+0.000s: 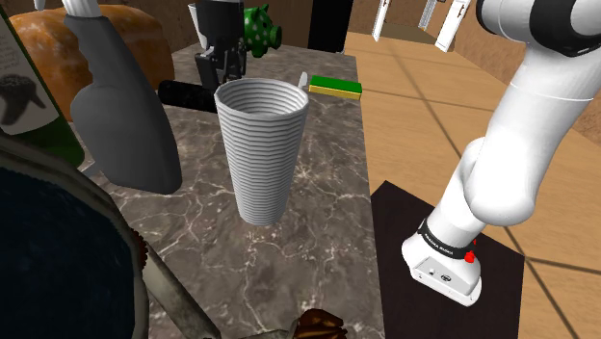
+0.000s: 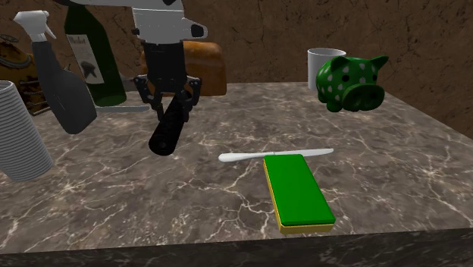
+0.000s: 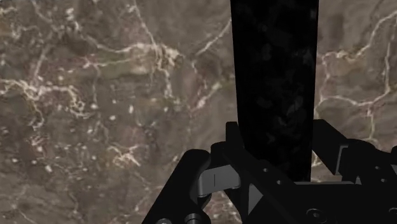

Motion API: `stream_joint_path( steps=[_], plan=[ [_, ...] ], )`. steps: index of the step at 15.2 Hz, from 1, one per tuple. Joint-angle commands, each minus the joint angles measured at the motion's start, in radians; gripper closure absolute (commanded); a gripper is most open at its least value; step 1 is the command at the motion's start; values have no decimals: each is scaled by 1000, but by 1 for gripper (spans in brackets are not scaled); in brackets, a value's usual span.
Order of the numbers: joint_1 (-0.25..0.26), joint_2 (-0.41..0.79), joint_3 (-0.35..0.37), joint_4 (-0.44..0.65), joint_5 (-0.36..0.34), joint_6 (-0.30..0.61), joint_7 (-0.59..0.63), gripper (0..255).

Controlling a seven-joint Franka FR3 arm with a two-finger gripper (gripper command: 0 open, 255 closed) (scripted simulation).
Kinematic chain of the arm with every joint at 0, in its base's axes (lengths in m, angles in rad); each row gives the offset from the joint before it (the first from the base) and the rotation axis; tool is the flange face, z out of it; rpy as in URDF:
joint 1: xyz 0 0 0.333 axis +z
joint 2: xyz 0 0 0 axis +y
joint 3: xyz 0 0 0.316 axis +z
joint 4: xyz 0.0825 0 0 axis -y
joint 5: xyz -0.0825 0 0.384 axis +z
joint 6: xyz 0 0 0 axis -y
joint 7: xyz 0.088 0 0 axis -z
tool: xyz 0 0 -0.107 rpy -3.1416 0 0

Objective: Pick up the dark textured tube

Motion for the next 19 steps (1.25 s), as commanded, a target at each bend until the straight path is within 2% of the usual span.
stream_joint_path(
  steps=[1,8,17,19],
  plan=[
    [0,1,0,-1,0,0,0,255],
    [6,23,3,108,-8,-88,9,255],
    [20,77,9,303,-27,-232,25,255],
    [21,79,9,307,-28,-234,25,255]
  ],
)
